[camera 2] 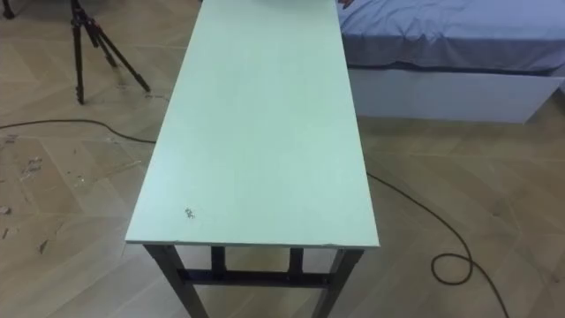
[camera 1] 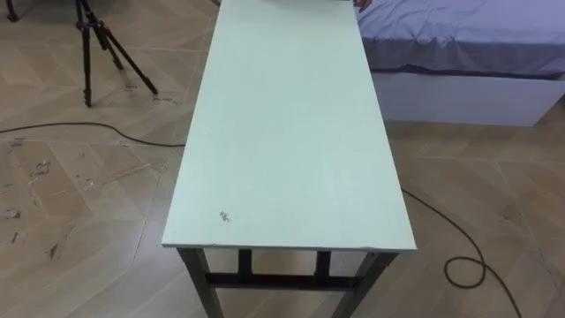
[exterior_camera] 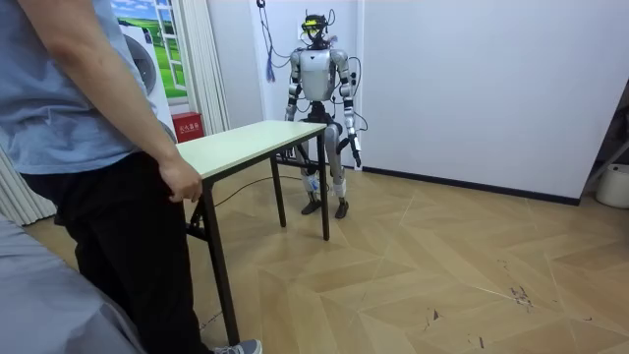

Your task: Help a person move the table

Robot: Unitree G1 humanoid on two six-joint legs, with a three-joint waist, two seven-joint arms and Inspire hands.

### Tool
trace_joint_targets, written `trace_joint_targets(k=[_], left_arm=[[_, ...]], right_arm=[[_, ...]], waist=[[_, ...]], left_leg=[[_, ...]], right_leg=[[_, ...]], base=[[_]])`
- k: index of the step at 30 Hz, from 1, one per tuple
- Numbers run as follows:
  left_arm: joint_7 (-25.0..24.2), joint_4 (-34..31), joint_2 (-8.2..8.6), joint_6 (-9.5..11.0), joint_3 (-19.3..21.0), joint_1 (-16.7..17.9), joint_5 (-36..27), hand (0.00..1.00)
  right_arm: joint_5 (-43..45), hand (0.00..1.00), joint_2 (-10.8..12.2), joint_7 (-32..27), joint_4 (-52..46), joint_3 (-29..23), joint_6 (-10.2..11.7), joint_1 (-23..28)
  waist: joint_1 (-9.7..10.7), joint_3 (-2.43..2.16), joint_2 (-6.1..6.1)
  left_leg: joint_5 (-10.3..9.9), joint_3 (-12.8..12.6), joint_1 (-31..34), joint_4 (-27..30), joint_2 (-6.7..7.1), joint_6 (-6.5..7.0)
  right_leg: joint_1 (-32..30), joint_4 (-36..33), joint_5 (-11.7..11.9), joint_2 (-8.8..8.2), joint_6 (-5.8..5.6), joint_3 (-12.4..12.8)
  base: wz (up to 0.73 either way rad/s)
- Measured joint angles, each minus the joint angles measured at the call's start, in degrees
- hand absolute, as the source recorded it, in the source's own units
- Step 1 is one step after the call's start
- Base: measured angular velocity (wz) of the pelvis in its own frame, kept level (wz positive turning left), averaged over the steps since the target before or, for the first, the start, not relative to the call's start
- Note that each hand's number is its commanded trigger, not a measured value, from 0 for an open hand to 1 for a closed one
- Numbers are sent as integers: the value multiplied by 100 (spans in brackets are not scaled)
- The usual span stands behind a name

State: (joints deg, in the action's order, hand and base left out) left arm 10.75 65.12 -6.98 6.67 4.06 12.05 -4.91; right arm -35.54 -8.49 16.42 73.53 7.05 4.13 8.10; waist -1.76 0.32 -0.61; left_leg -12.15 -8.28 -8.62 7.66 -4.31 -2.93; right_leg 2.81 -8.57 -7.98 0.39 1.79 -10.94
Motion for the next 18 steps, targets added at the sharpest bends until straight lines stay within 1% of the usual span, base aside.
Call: trace_joint_targets(k=[2, 5, 10, 12, 13, 15, 16, 17, 18], left_arm=[[82, -2, 17, 1, 6, -4, 26, 0], [278, -1, 64, 6, 27, -18, 70, 0], [493, 1, 64, 23, 23, -53, 60, 0], [490, 0, 59, 20, 2, -53, -84, 0], [474, 0, 70, -5, 1, -76, -260, 0], [377, 22, 70, -35, 2, -82, -507, 0], [270, 34, 72, -48, -3, -34, -779, 0], [124, 34, 71, -52, -6, -7, -1033, 0], [42, 38, 72, -58, -13, 9, -1173, 0]], right_arm=[[-14, 0, -7, 0, 0, 0, 3, -6], [-15, 0, -8, 2, 3, -1, 7, -8], [-15, 0, -8, 6, 29, 1, 6, -26], [-56, 0, -8, 5, 49, 3, -16, -57], [-68, 0, -14, 6, 48, 4, -64, -69], [-106, 0, -20, 61, 42, 13, -84, -56], [-225, 0, -35, 131, 36, 18, -132, -43], [-248, 0, -33, 169, 15, 10, -152, -22], [-248, 0, -33, 188, 12, 5, -168, -21]], waist=[[-4, -11, 17], [2, -19, 27], [-1, -9, 21], [-6, -4, 16], [-5, -1, 8], [-27, 1, 12], [-30, 8, 1], [-19, 3, 8], [-17, 4, 5]], left_leg=[[0, -48, 1, 0, -2, 0], [0, -54, -7, 0, -2, 0], [0, -55, -18, -1, -3, 0], [0, -61, -5, -3, -2, 0], [0, -92, -7, -4, -2, 0], [0, -93, -10, -4, -2, 0], [0, -92, 4, -4, -1, 0], [0, -87, 18, -4, -1, 0], [0, -87, 25, -3, 0, 0]], right_leg=[[9, -5, 1, -1, 0, 4], [27, -7, 1, -4, 0, -13], [44, -9, 1, -5, -1, -15], [21, -8, 1, -7, -1, -5], [12, -9, 0, -6, -1, 9], [11, -10, 0, -4, -1, 20], [4, -10, 1, -8, -2, 16], [2, -5, 1, -12, -3, -7], [1, -3, 1, -14, -3, -14]], base=[[-3], [0], [0], [0], [-4], [-2], [0], [5], [8]])
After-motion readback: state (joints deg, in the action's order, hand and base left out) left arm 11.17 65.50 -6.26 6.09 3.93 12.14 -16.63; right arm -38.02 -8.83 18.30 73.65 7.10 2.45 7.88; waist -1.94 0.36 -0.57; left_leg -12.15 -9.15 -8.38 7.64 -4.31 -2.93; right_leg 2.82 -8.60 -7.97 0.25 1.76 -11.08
